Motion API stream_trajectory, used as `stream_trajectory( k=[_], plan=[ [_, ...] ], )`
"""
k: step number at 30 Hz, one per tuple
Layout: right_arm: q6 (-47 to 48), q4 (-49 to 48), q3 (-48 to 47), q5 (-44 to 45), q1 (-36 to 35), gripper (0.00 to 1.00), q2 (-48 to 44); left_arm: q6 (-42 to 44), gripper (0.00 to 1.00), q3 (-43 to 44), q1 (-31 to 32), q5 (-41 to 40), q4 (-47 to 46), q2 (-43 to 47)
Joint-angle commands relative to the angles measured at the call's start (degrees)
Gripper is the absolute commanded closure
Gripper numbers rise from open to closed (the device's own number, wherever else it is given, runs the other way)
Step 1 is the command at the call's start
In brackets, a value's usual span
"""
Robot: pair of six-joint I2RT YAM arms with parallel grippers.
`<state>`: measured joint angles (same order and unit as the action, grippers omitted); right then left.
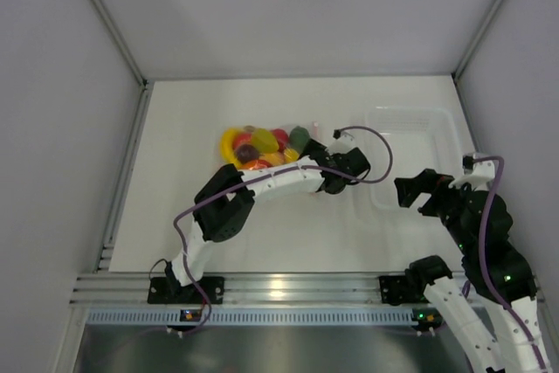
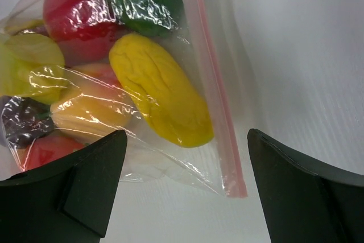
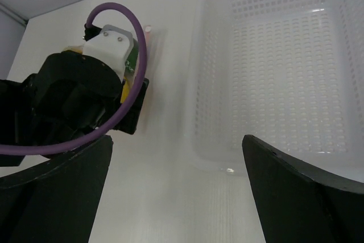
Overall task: Open the zip-top bag and remove the fake food
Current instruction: Pick up the zipper food storage bag at the center of the board.
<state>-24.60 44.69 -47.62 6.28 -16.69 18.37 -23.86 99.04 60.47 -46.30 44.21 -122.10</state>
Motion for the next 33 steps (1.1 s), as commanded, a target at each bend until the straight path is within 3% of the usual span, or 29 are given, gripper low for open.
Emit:
stream_trajectory(
  k=[1, 9, 18, 21, 26, 28, 32, 33],
  plan=[
    [0.87, 0.23, -0.99, 0.05, 0.78, 0.01, -0.44, 0.74, 0.07, 1.76, 1.41, -0.98, 0.44, -1.03],
    [0.61, -0.39, -1.78, -0.66, 0.78, 0.01, -0.09, 0.57, 0.1, -1.13, 1.94, -2.39, 0.35, -3.67],
    [-0.45, -1.88, -1.08, -2.07, 0.87, 0.01, -0.62, 0.39, 0.22, -4.03, 2.02, -6.25, 0.27, -3.84],
    [-0.62, -2.23, -0.81, -2.33, 0.78, 0.01, -0.35, 0.39, 0.43, -4.39, 1.85, -6.69, 0.27, -3.75],
    [-0.62, -2.32, -0.9, -2.42, 0.78, 0.01, -0.53, -0.4, 0.67, -5.0, 1.85, -5.64, 0.35, -1.3],
    [-0.71, -2.59, -0.9, -2.76, 0.78, 0.0, -0.44, -0.75, 0.7, -5.35, 1.85, -5.29, 0.35, 0.1],
    [-0.54, -2.15, -0.9, -2.86, 0.78, 0.01, -0.18, -1.19, 1.0, -5.44, 1.85, -4.23, 0.27, 1.95],
    [-0.45, -2.32, -0.47, -2.68, 0.87, 0.01, -0.44, -1.28, 1.0, -5.35, 1.85, -4.15, 0.27, 2.31]
  ],
)
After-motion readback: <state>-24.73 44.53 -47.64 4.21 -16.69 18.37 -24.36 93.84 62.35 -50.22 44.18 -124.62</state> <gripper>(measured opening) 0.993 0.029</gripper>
